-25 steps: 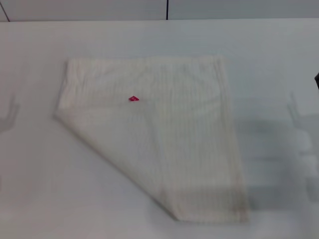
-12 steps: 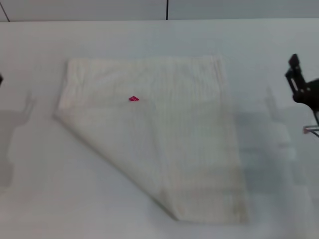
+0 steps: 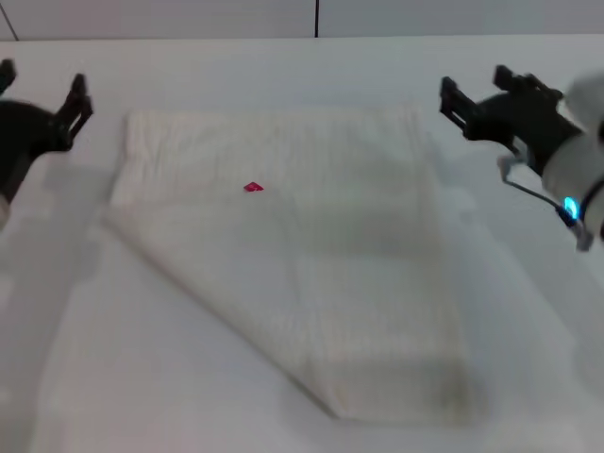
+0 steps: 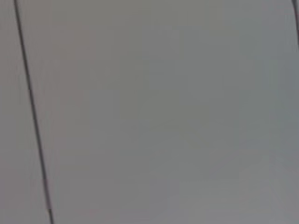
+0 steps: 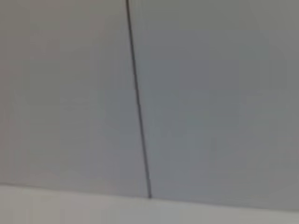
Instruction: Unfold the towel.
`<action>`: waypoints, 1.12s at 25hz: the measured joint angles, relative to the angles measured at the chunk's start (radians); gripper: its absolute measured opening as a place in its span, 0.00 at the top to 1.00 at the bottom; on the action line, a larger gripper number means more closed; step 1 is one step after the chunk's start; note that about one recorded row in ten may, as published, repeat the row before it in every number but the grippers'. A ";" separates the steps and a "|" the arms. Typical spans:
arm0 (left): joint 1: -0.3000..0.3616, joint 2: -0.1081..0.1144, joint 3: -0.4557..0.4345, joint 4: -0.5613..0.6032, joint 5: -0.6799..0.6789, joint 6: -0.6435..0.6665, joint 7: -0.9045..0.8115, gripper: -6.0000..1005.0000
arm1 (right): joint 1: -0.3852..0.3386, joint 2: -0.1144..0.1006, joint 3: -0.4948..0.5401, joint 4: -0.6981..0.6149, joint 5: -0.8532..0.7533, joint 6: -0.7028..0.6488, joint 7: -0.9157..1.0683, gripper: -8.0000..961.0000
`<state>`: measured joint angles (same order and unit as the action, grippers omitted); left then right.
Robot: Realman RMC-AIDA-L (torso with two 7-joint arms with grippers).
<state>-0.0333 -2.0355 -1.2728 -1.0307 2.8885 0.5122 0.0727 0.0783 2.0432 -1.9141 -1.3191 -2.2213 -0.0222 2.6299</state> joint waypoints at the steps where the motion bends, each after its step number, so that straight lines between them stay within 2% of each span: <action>1: 0.004 0.024 0.007 -0.106 0.000 -0.135 -0.037 0.20 | 0.019 0.020 0.101 -0.042 -0.002 -0.171 -0.007 0.28; 2: 0.004 0.024 0.007 -0.106 0.000 -0.135 -0.037 0.20 | 0.019 0.020 0.101 -0.042 -0.002 -0.171 -0.007 0.28; 3: 0.004 0.037 0.011 -0.152 0.000 -0.197 -0.057 0.20 | 0.040 0.033 0.177 -0.068 -0.003 -0.306 -0.007 0.28; 4: 0.000 0.064 0.021 -0.247 -0.001 -0.338 -0.098 0.20 | 0.113 0.033 0.300 -0.078 -0.007 -0.548 0.001 0.28; 5: 0.000 0.064 0.021 -0.247 -0.001 -0.338 -0.098 0.20 | 0.113 0.033 0.300 -0.078 -0.007 -0.548 0.001 0.28; 6: -0.003 0.075 0.026 -0.286 -0.001 -0.398 -0.108 0.20 | 0.195 0.030 0.406 -0.057 -0.016 -0.732 0.020 0.28; 7: -0.008 0.084 0.032 -0.327 -0.001 -0.466 -0.114 0.20 | 0.195 0.030 0.406 -0.057 -0.016 -0.732 0.020 0.28; 8: -0.008 0.084 0.032 -0.327 -0.001 -0.466 -0.114 0.20 | 0.234 0.030 0.451 -0.042 -0.024 -0.799 0.027 0.28; 9: -0.032 0.093 0.036 -0.434 -0.001 -0.666 -0.101 0.20 | 0.305 0.031 0.536 -0.001 -0.057 -0.897 0.054 0.28; 10: -0.032 0.093 0.036 -0.434 -0.001 -0.666 -0.101 0.20 | 0.305 0.031 0.536 -0.001 -0.057 -0.897 0.054 0.28; 11: -0.052 0.090 0.034 -0.490 -0.007 -0.774 -0.082 0.20 | 0.348 0.031 0.574 0.020 -0.100 -0.945 0.090 0.28; 12: -0.052 0.090 0.034 -0.490 -0.007 -0.774 -0.082 0.20 | 0.348 0.031 0.574 0.020 -0.100 -0.945 0.090 0.28; 13: -0.060 0.087 0.032 -0.505 -0.011 -0.814 -0.071 0.20 | 0.367 0.031 0.581 0.025 -0.133 -0.956 0.114 0.28; 14: -0.097 0.061 0.010 -0.558 -0.046 -0.970 0.007 0.20 | 0.398 0.032 0.585 0.039 -0.198 -0.962 0.169 0.30; 15: -0.097 0.061 0.010 -0.558 -0.046 -0.970 0.007 0.20 | 0.398 0.032 0.585 0.039 -0.198 -0.962 0.169 0.33; 16: -0.122 0.038 -0.027 -0.581 -0.103 -1.063 0.089 0.20 | 0.420 0.032 0.592 0.055 -0.230 -0.967 0.198 0.36; 17: -0.122 0.038 -0.027 -0.581 -0.103 -1.063 0.089 0.20 | 0.448 0.031 0.602 0.076 -0.260 -0.977 0.223 0.40; 18: -0.138 0.019 -0.061 -0.589 -0.156 -1.116 0.155 0.20 | 0.485 0.029 0.618 0.111 -0.284 -0.993 0.241 0.45; 19: -0.160 -0.007 -0.114 -0.591 -0.232 -1.184 0.262 0.20 | 0.559 0.023 0.657 0.191 -0.325 -1.023 0.252 0.50; 20: -0.160 -0.007 -0.114 -0.591 -0.232 -1.184 0.262 0.20 | 0.596 0.020 0.678 0.237 -0.337 -1.031 0.252 0.54; 22: -0.189 -0.024 -0.160 -0.585 -0.296 -1.251 0.354 0.20 | 0.654 0.012 0.698 0.322 -0.355 -1.037 0.250 0.61; 23: -0.208 -0.026 -0.174 -0.576 -0.323 -1.289 0.382 0.20 | 0.654 0.012 0.698 0.322 -0.355 -1.037 0.250 0.64; 24: -0.236 -0.025 -0.183 -0.558 -0.347 -1.339 0.404 0.20 | 0.698 0.004 0.701 0.388 -0.361 -1.031 0.249 0.66; 28: -0.271 -0.028 -0.189 -0.507 -0.351 -1.373 0.420 0.20 | 0.739 -0.002 0.701 0.444 -0.362 -1.021 0.246 0.76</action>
<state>-0.3046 -2.0637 -1.4616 -1.5379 2.5372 -0.8608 0.4929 0.8177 2.0408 -1.2129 -0.8755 -2.5837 -1.0433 2.8763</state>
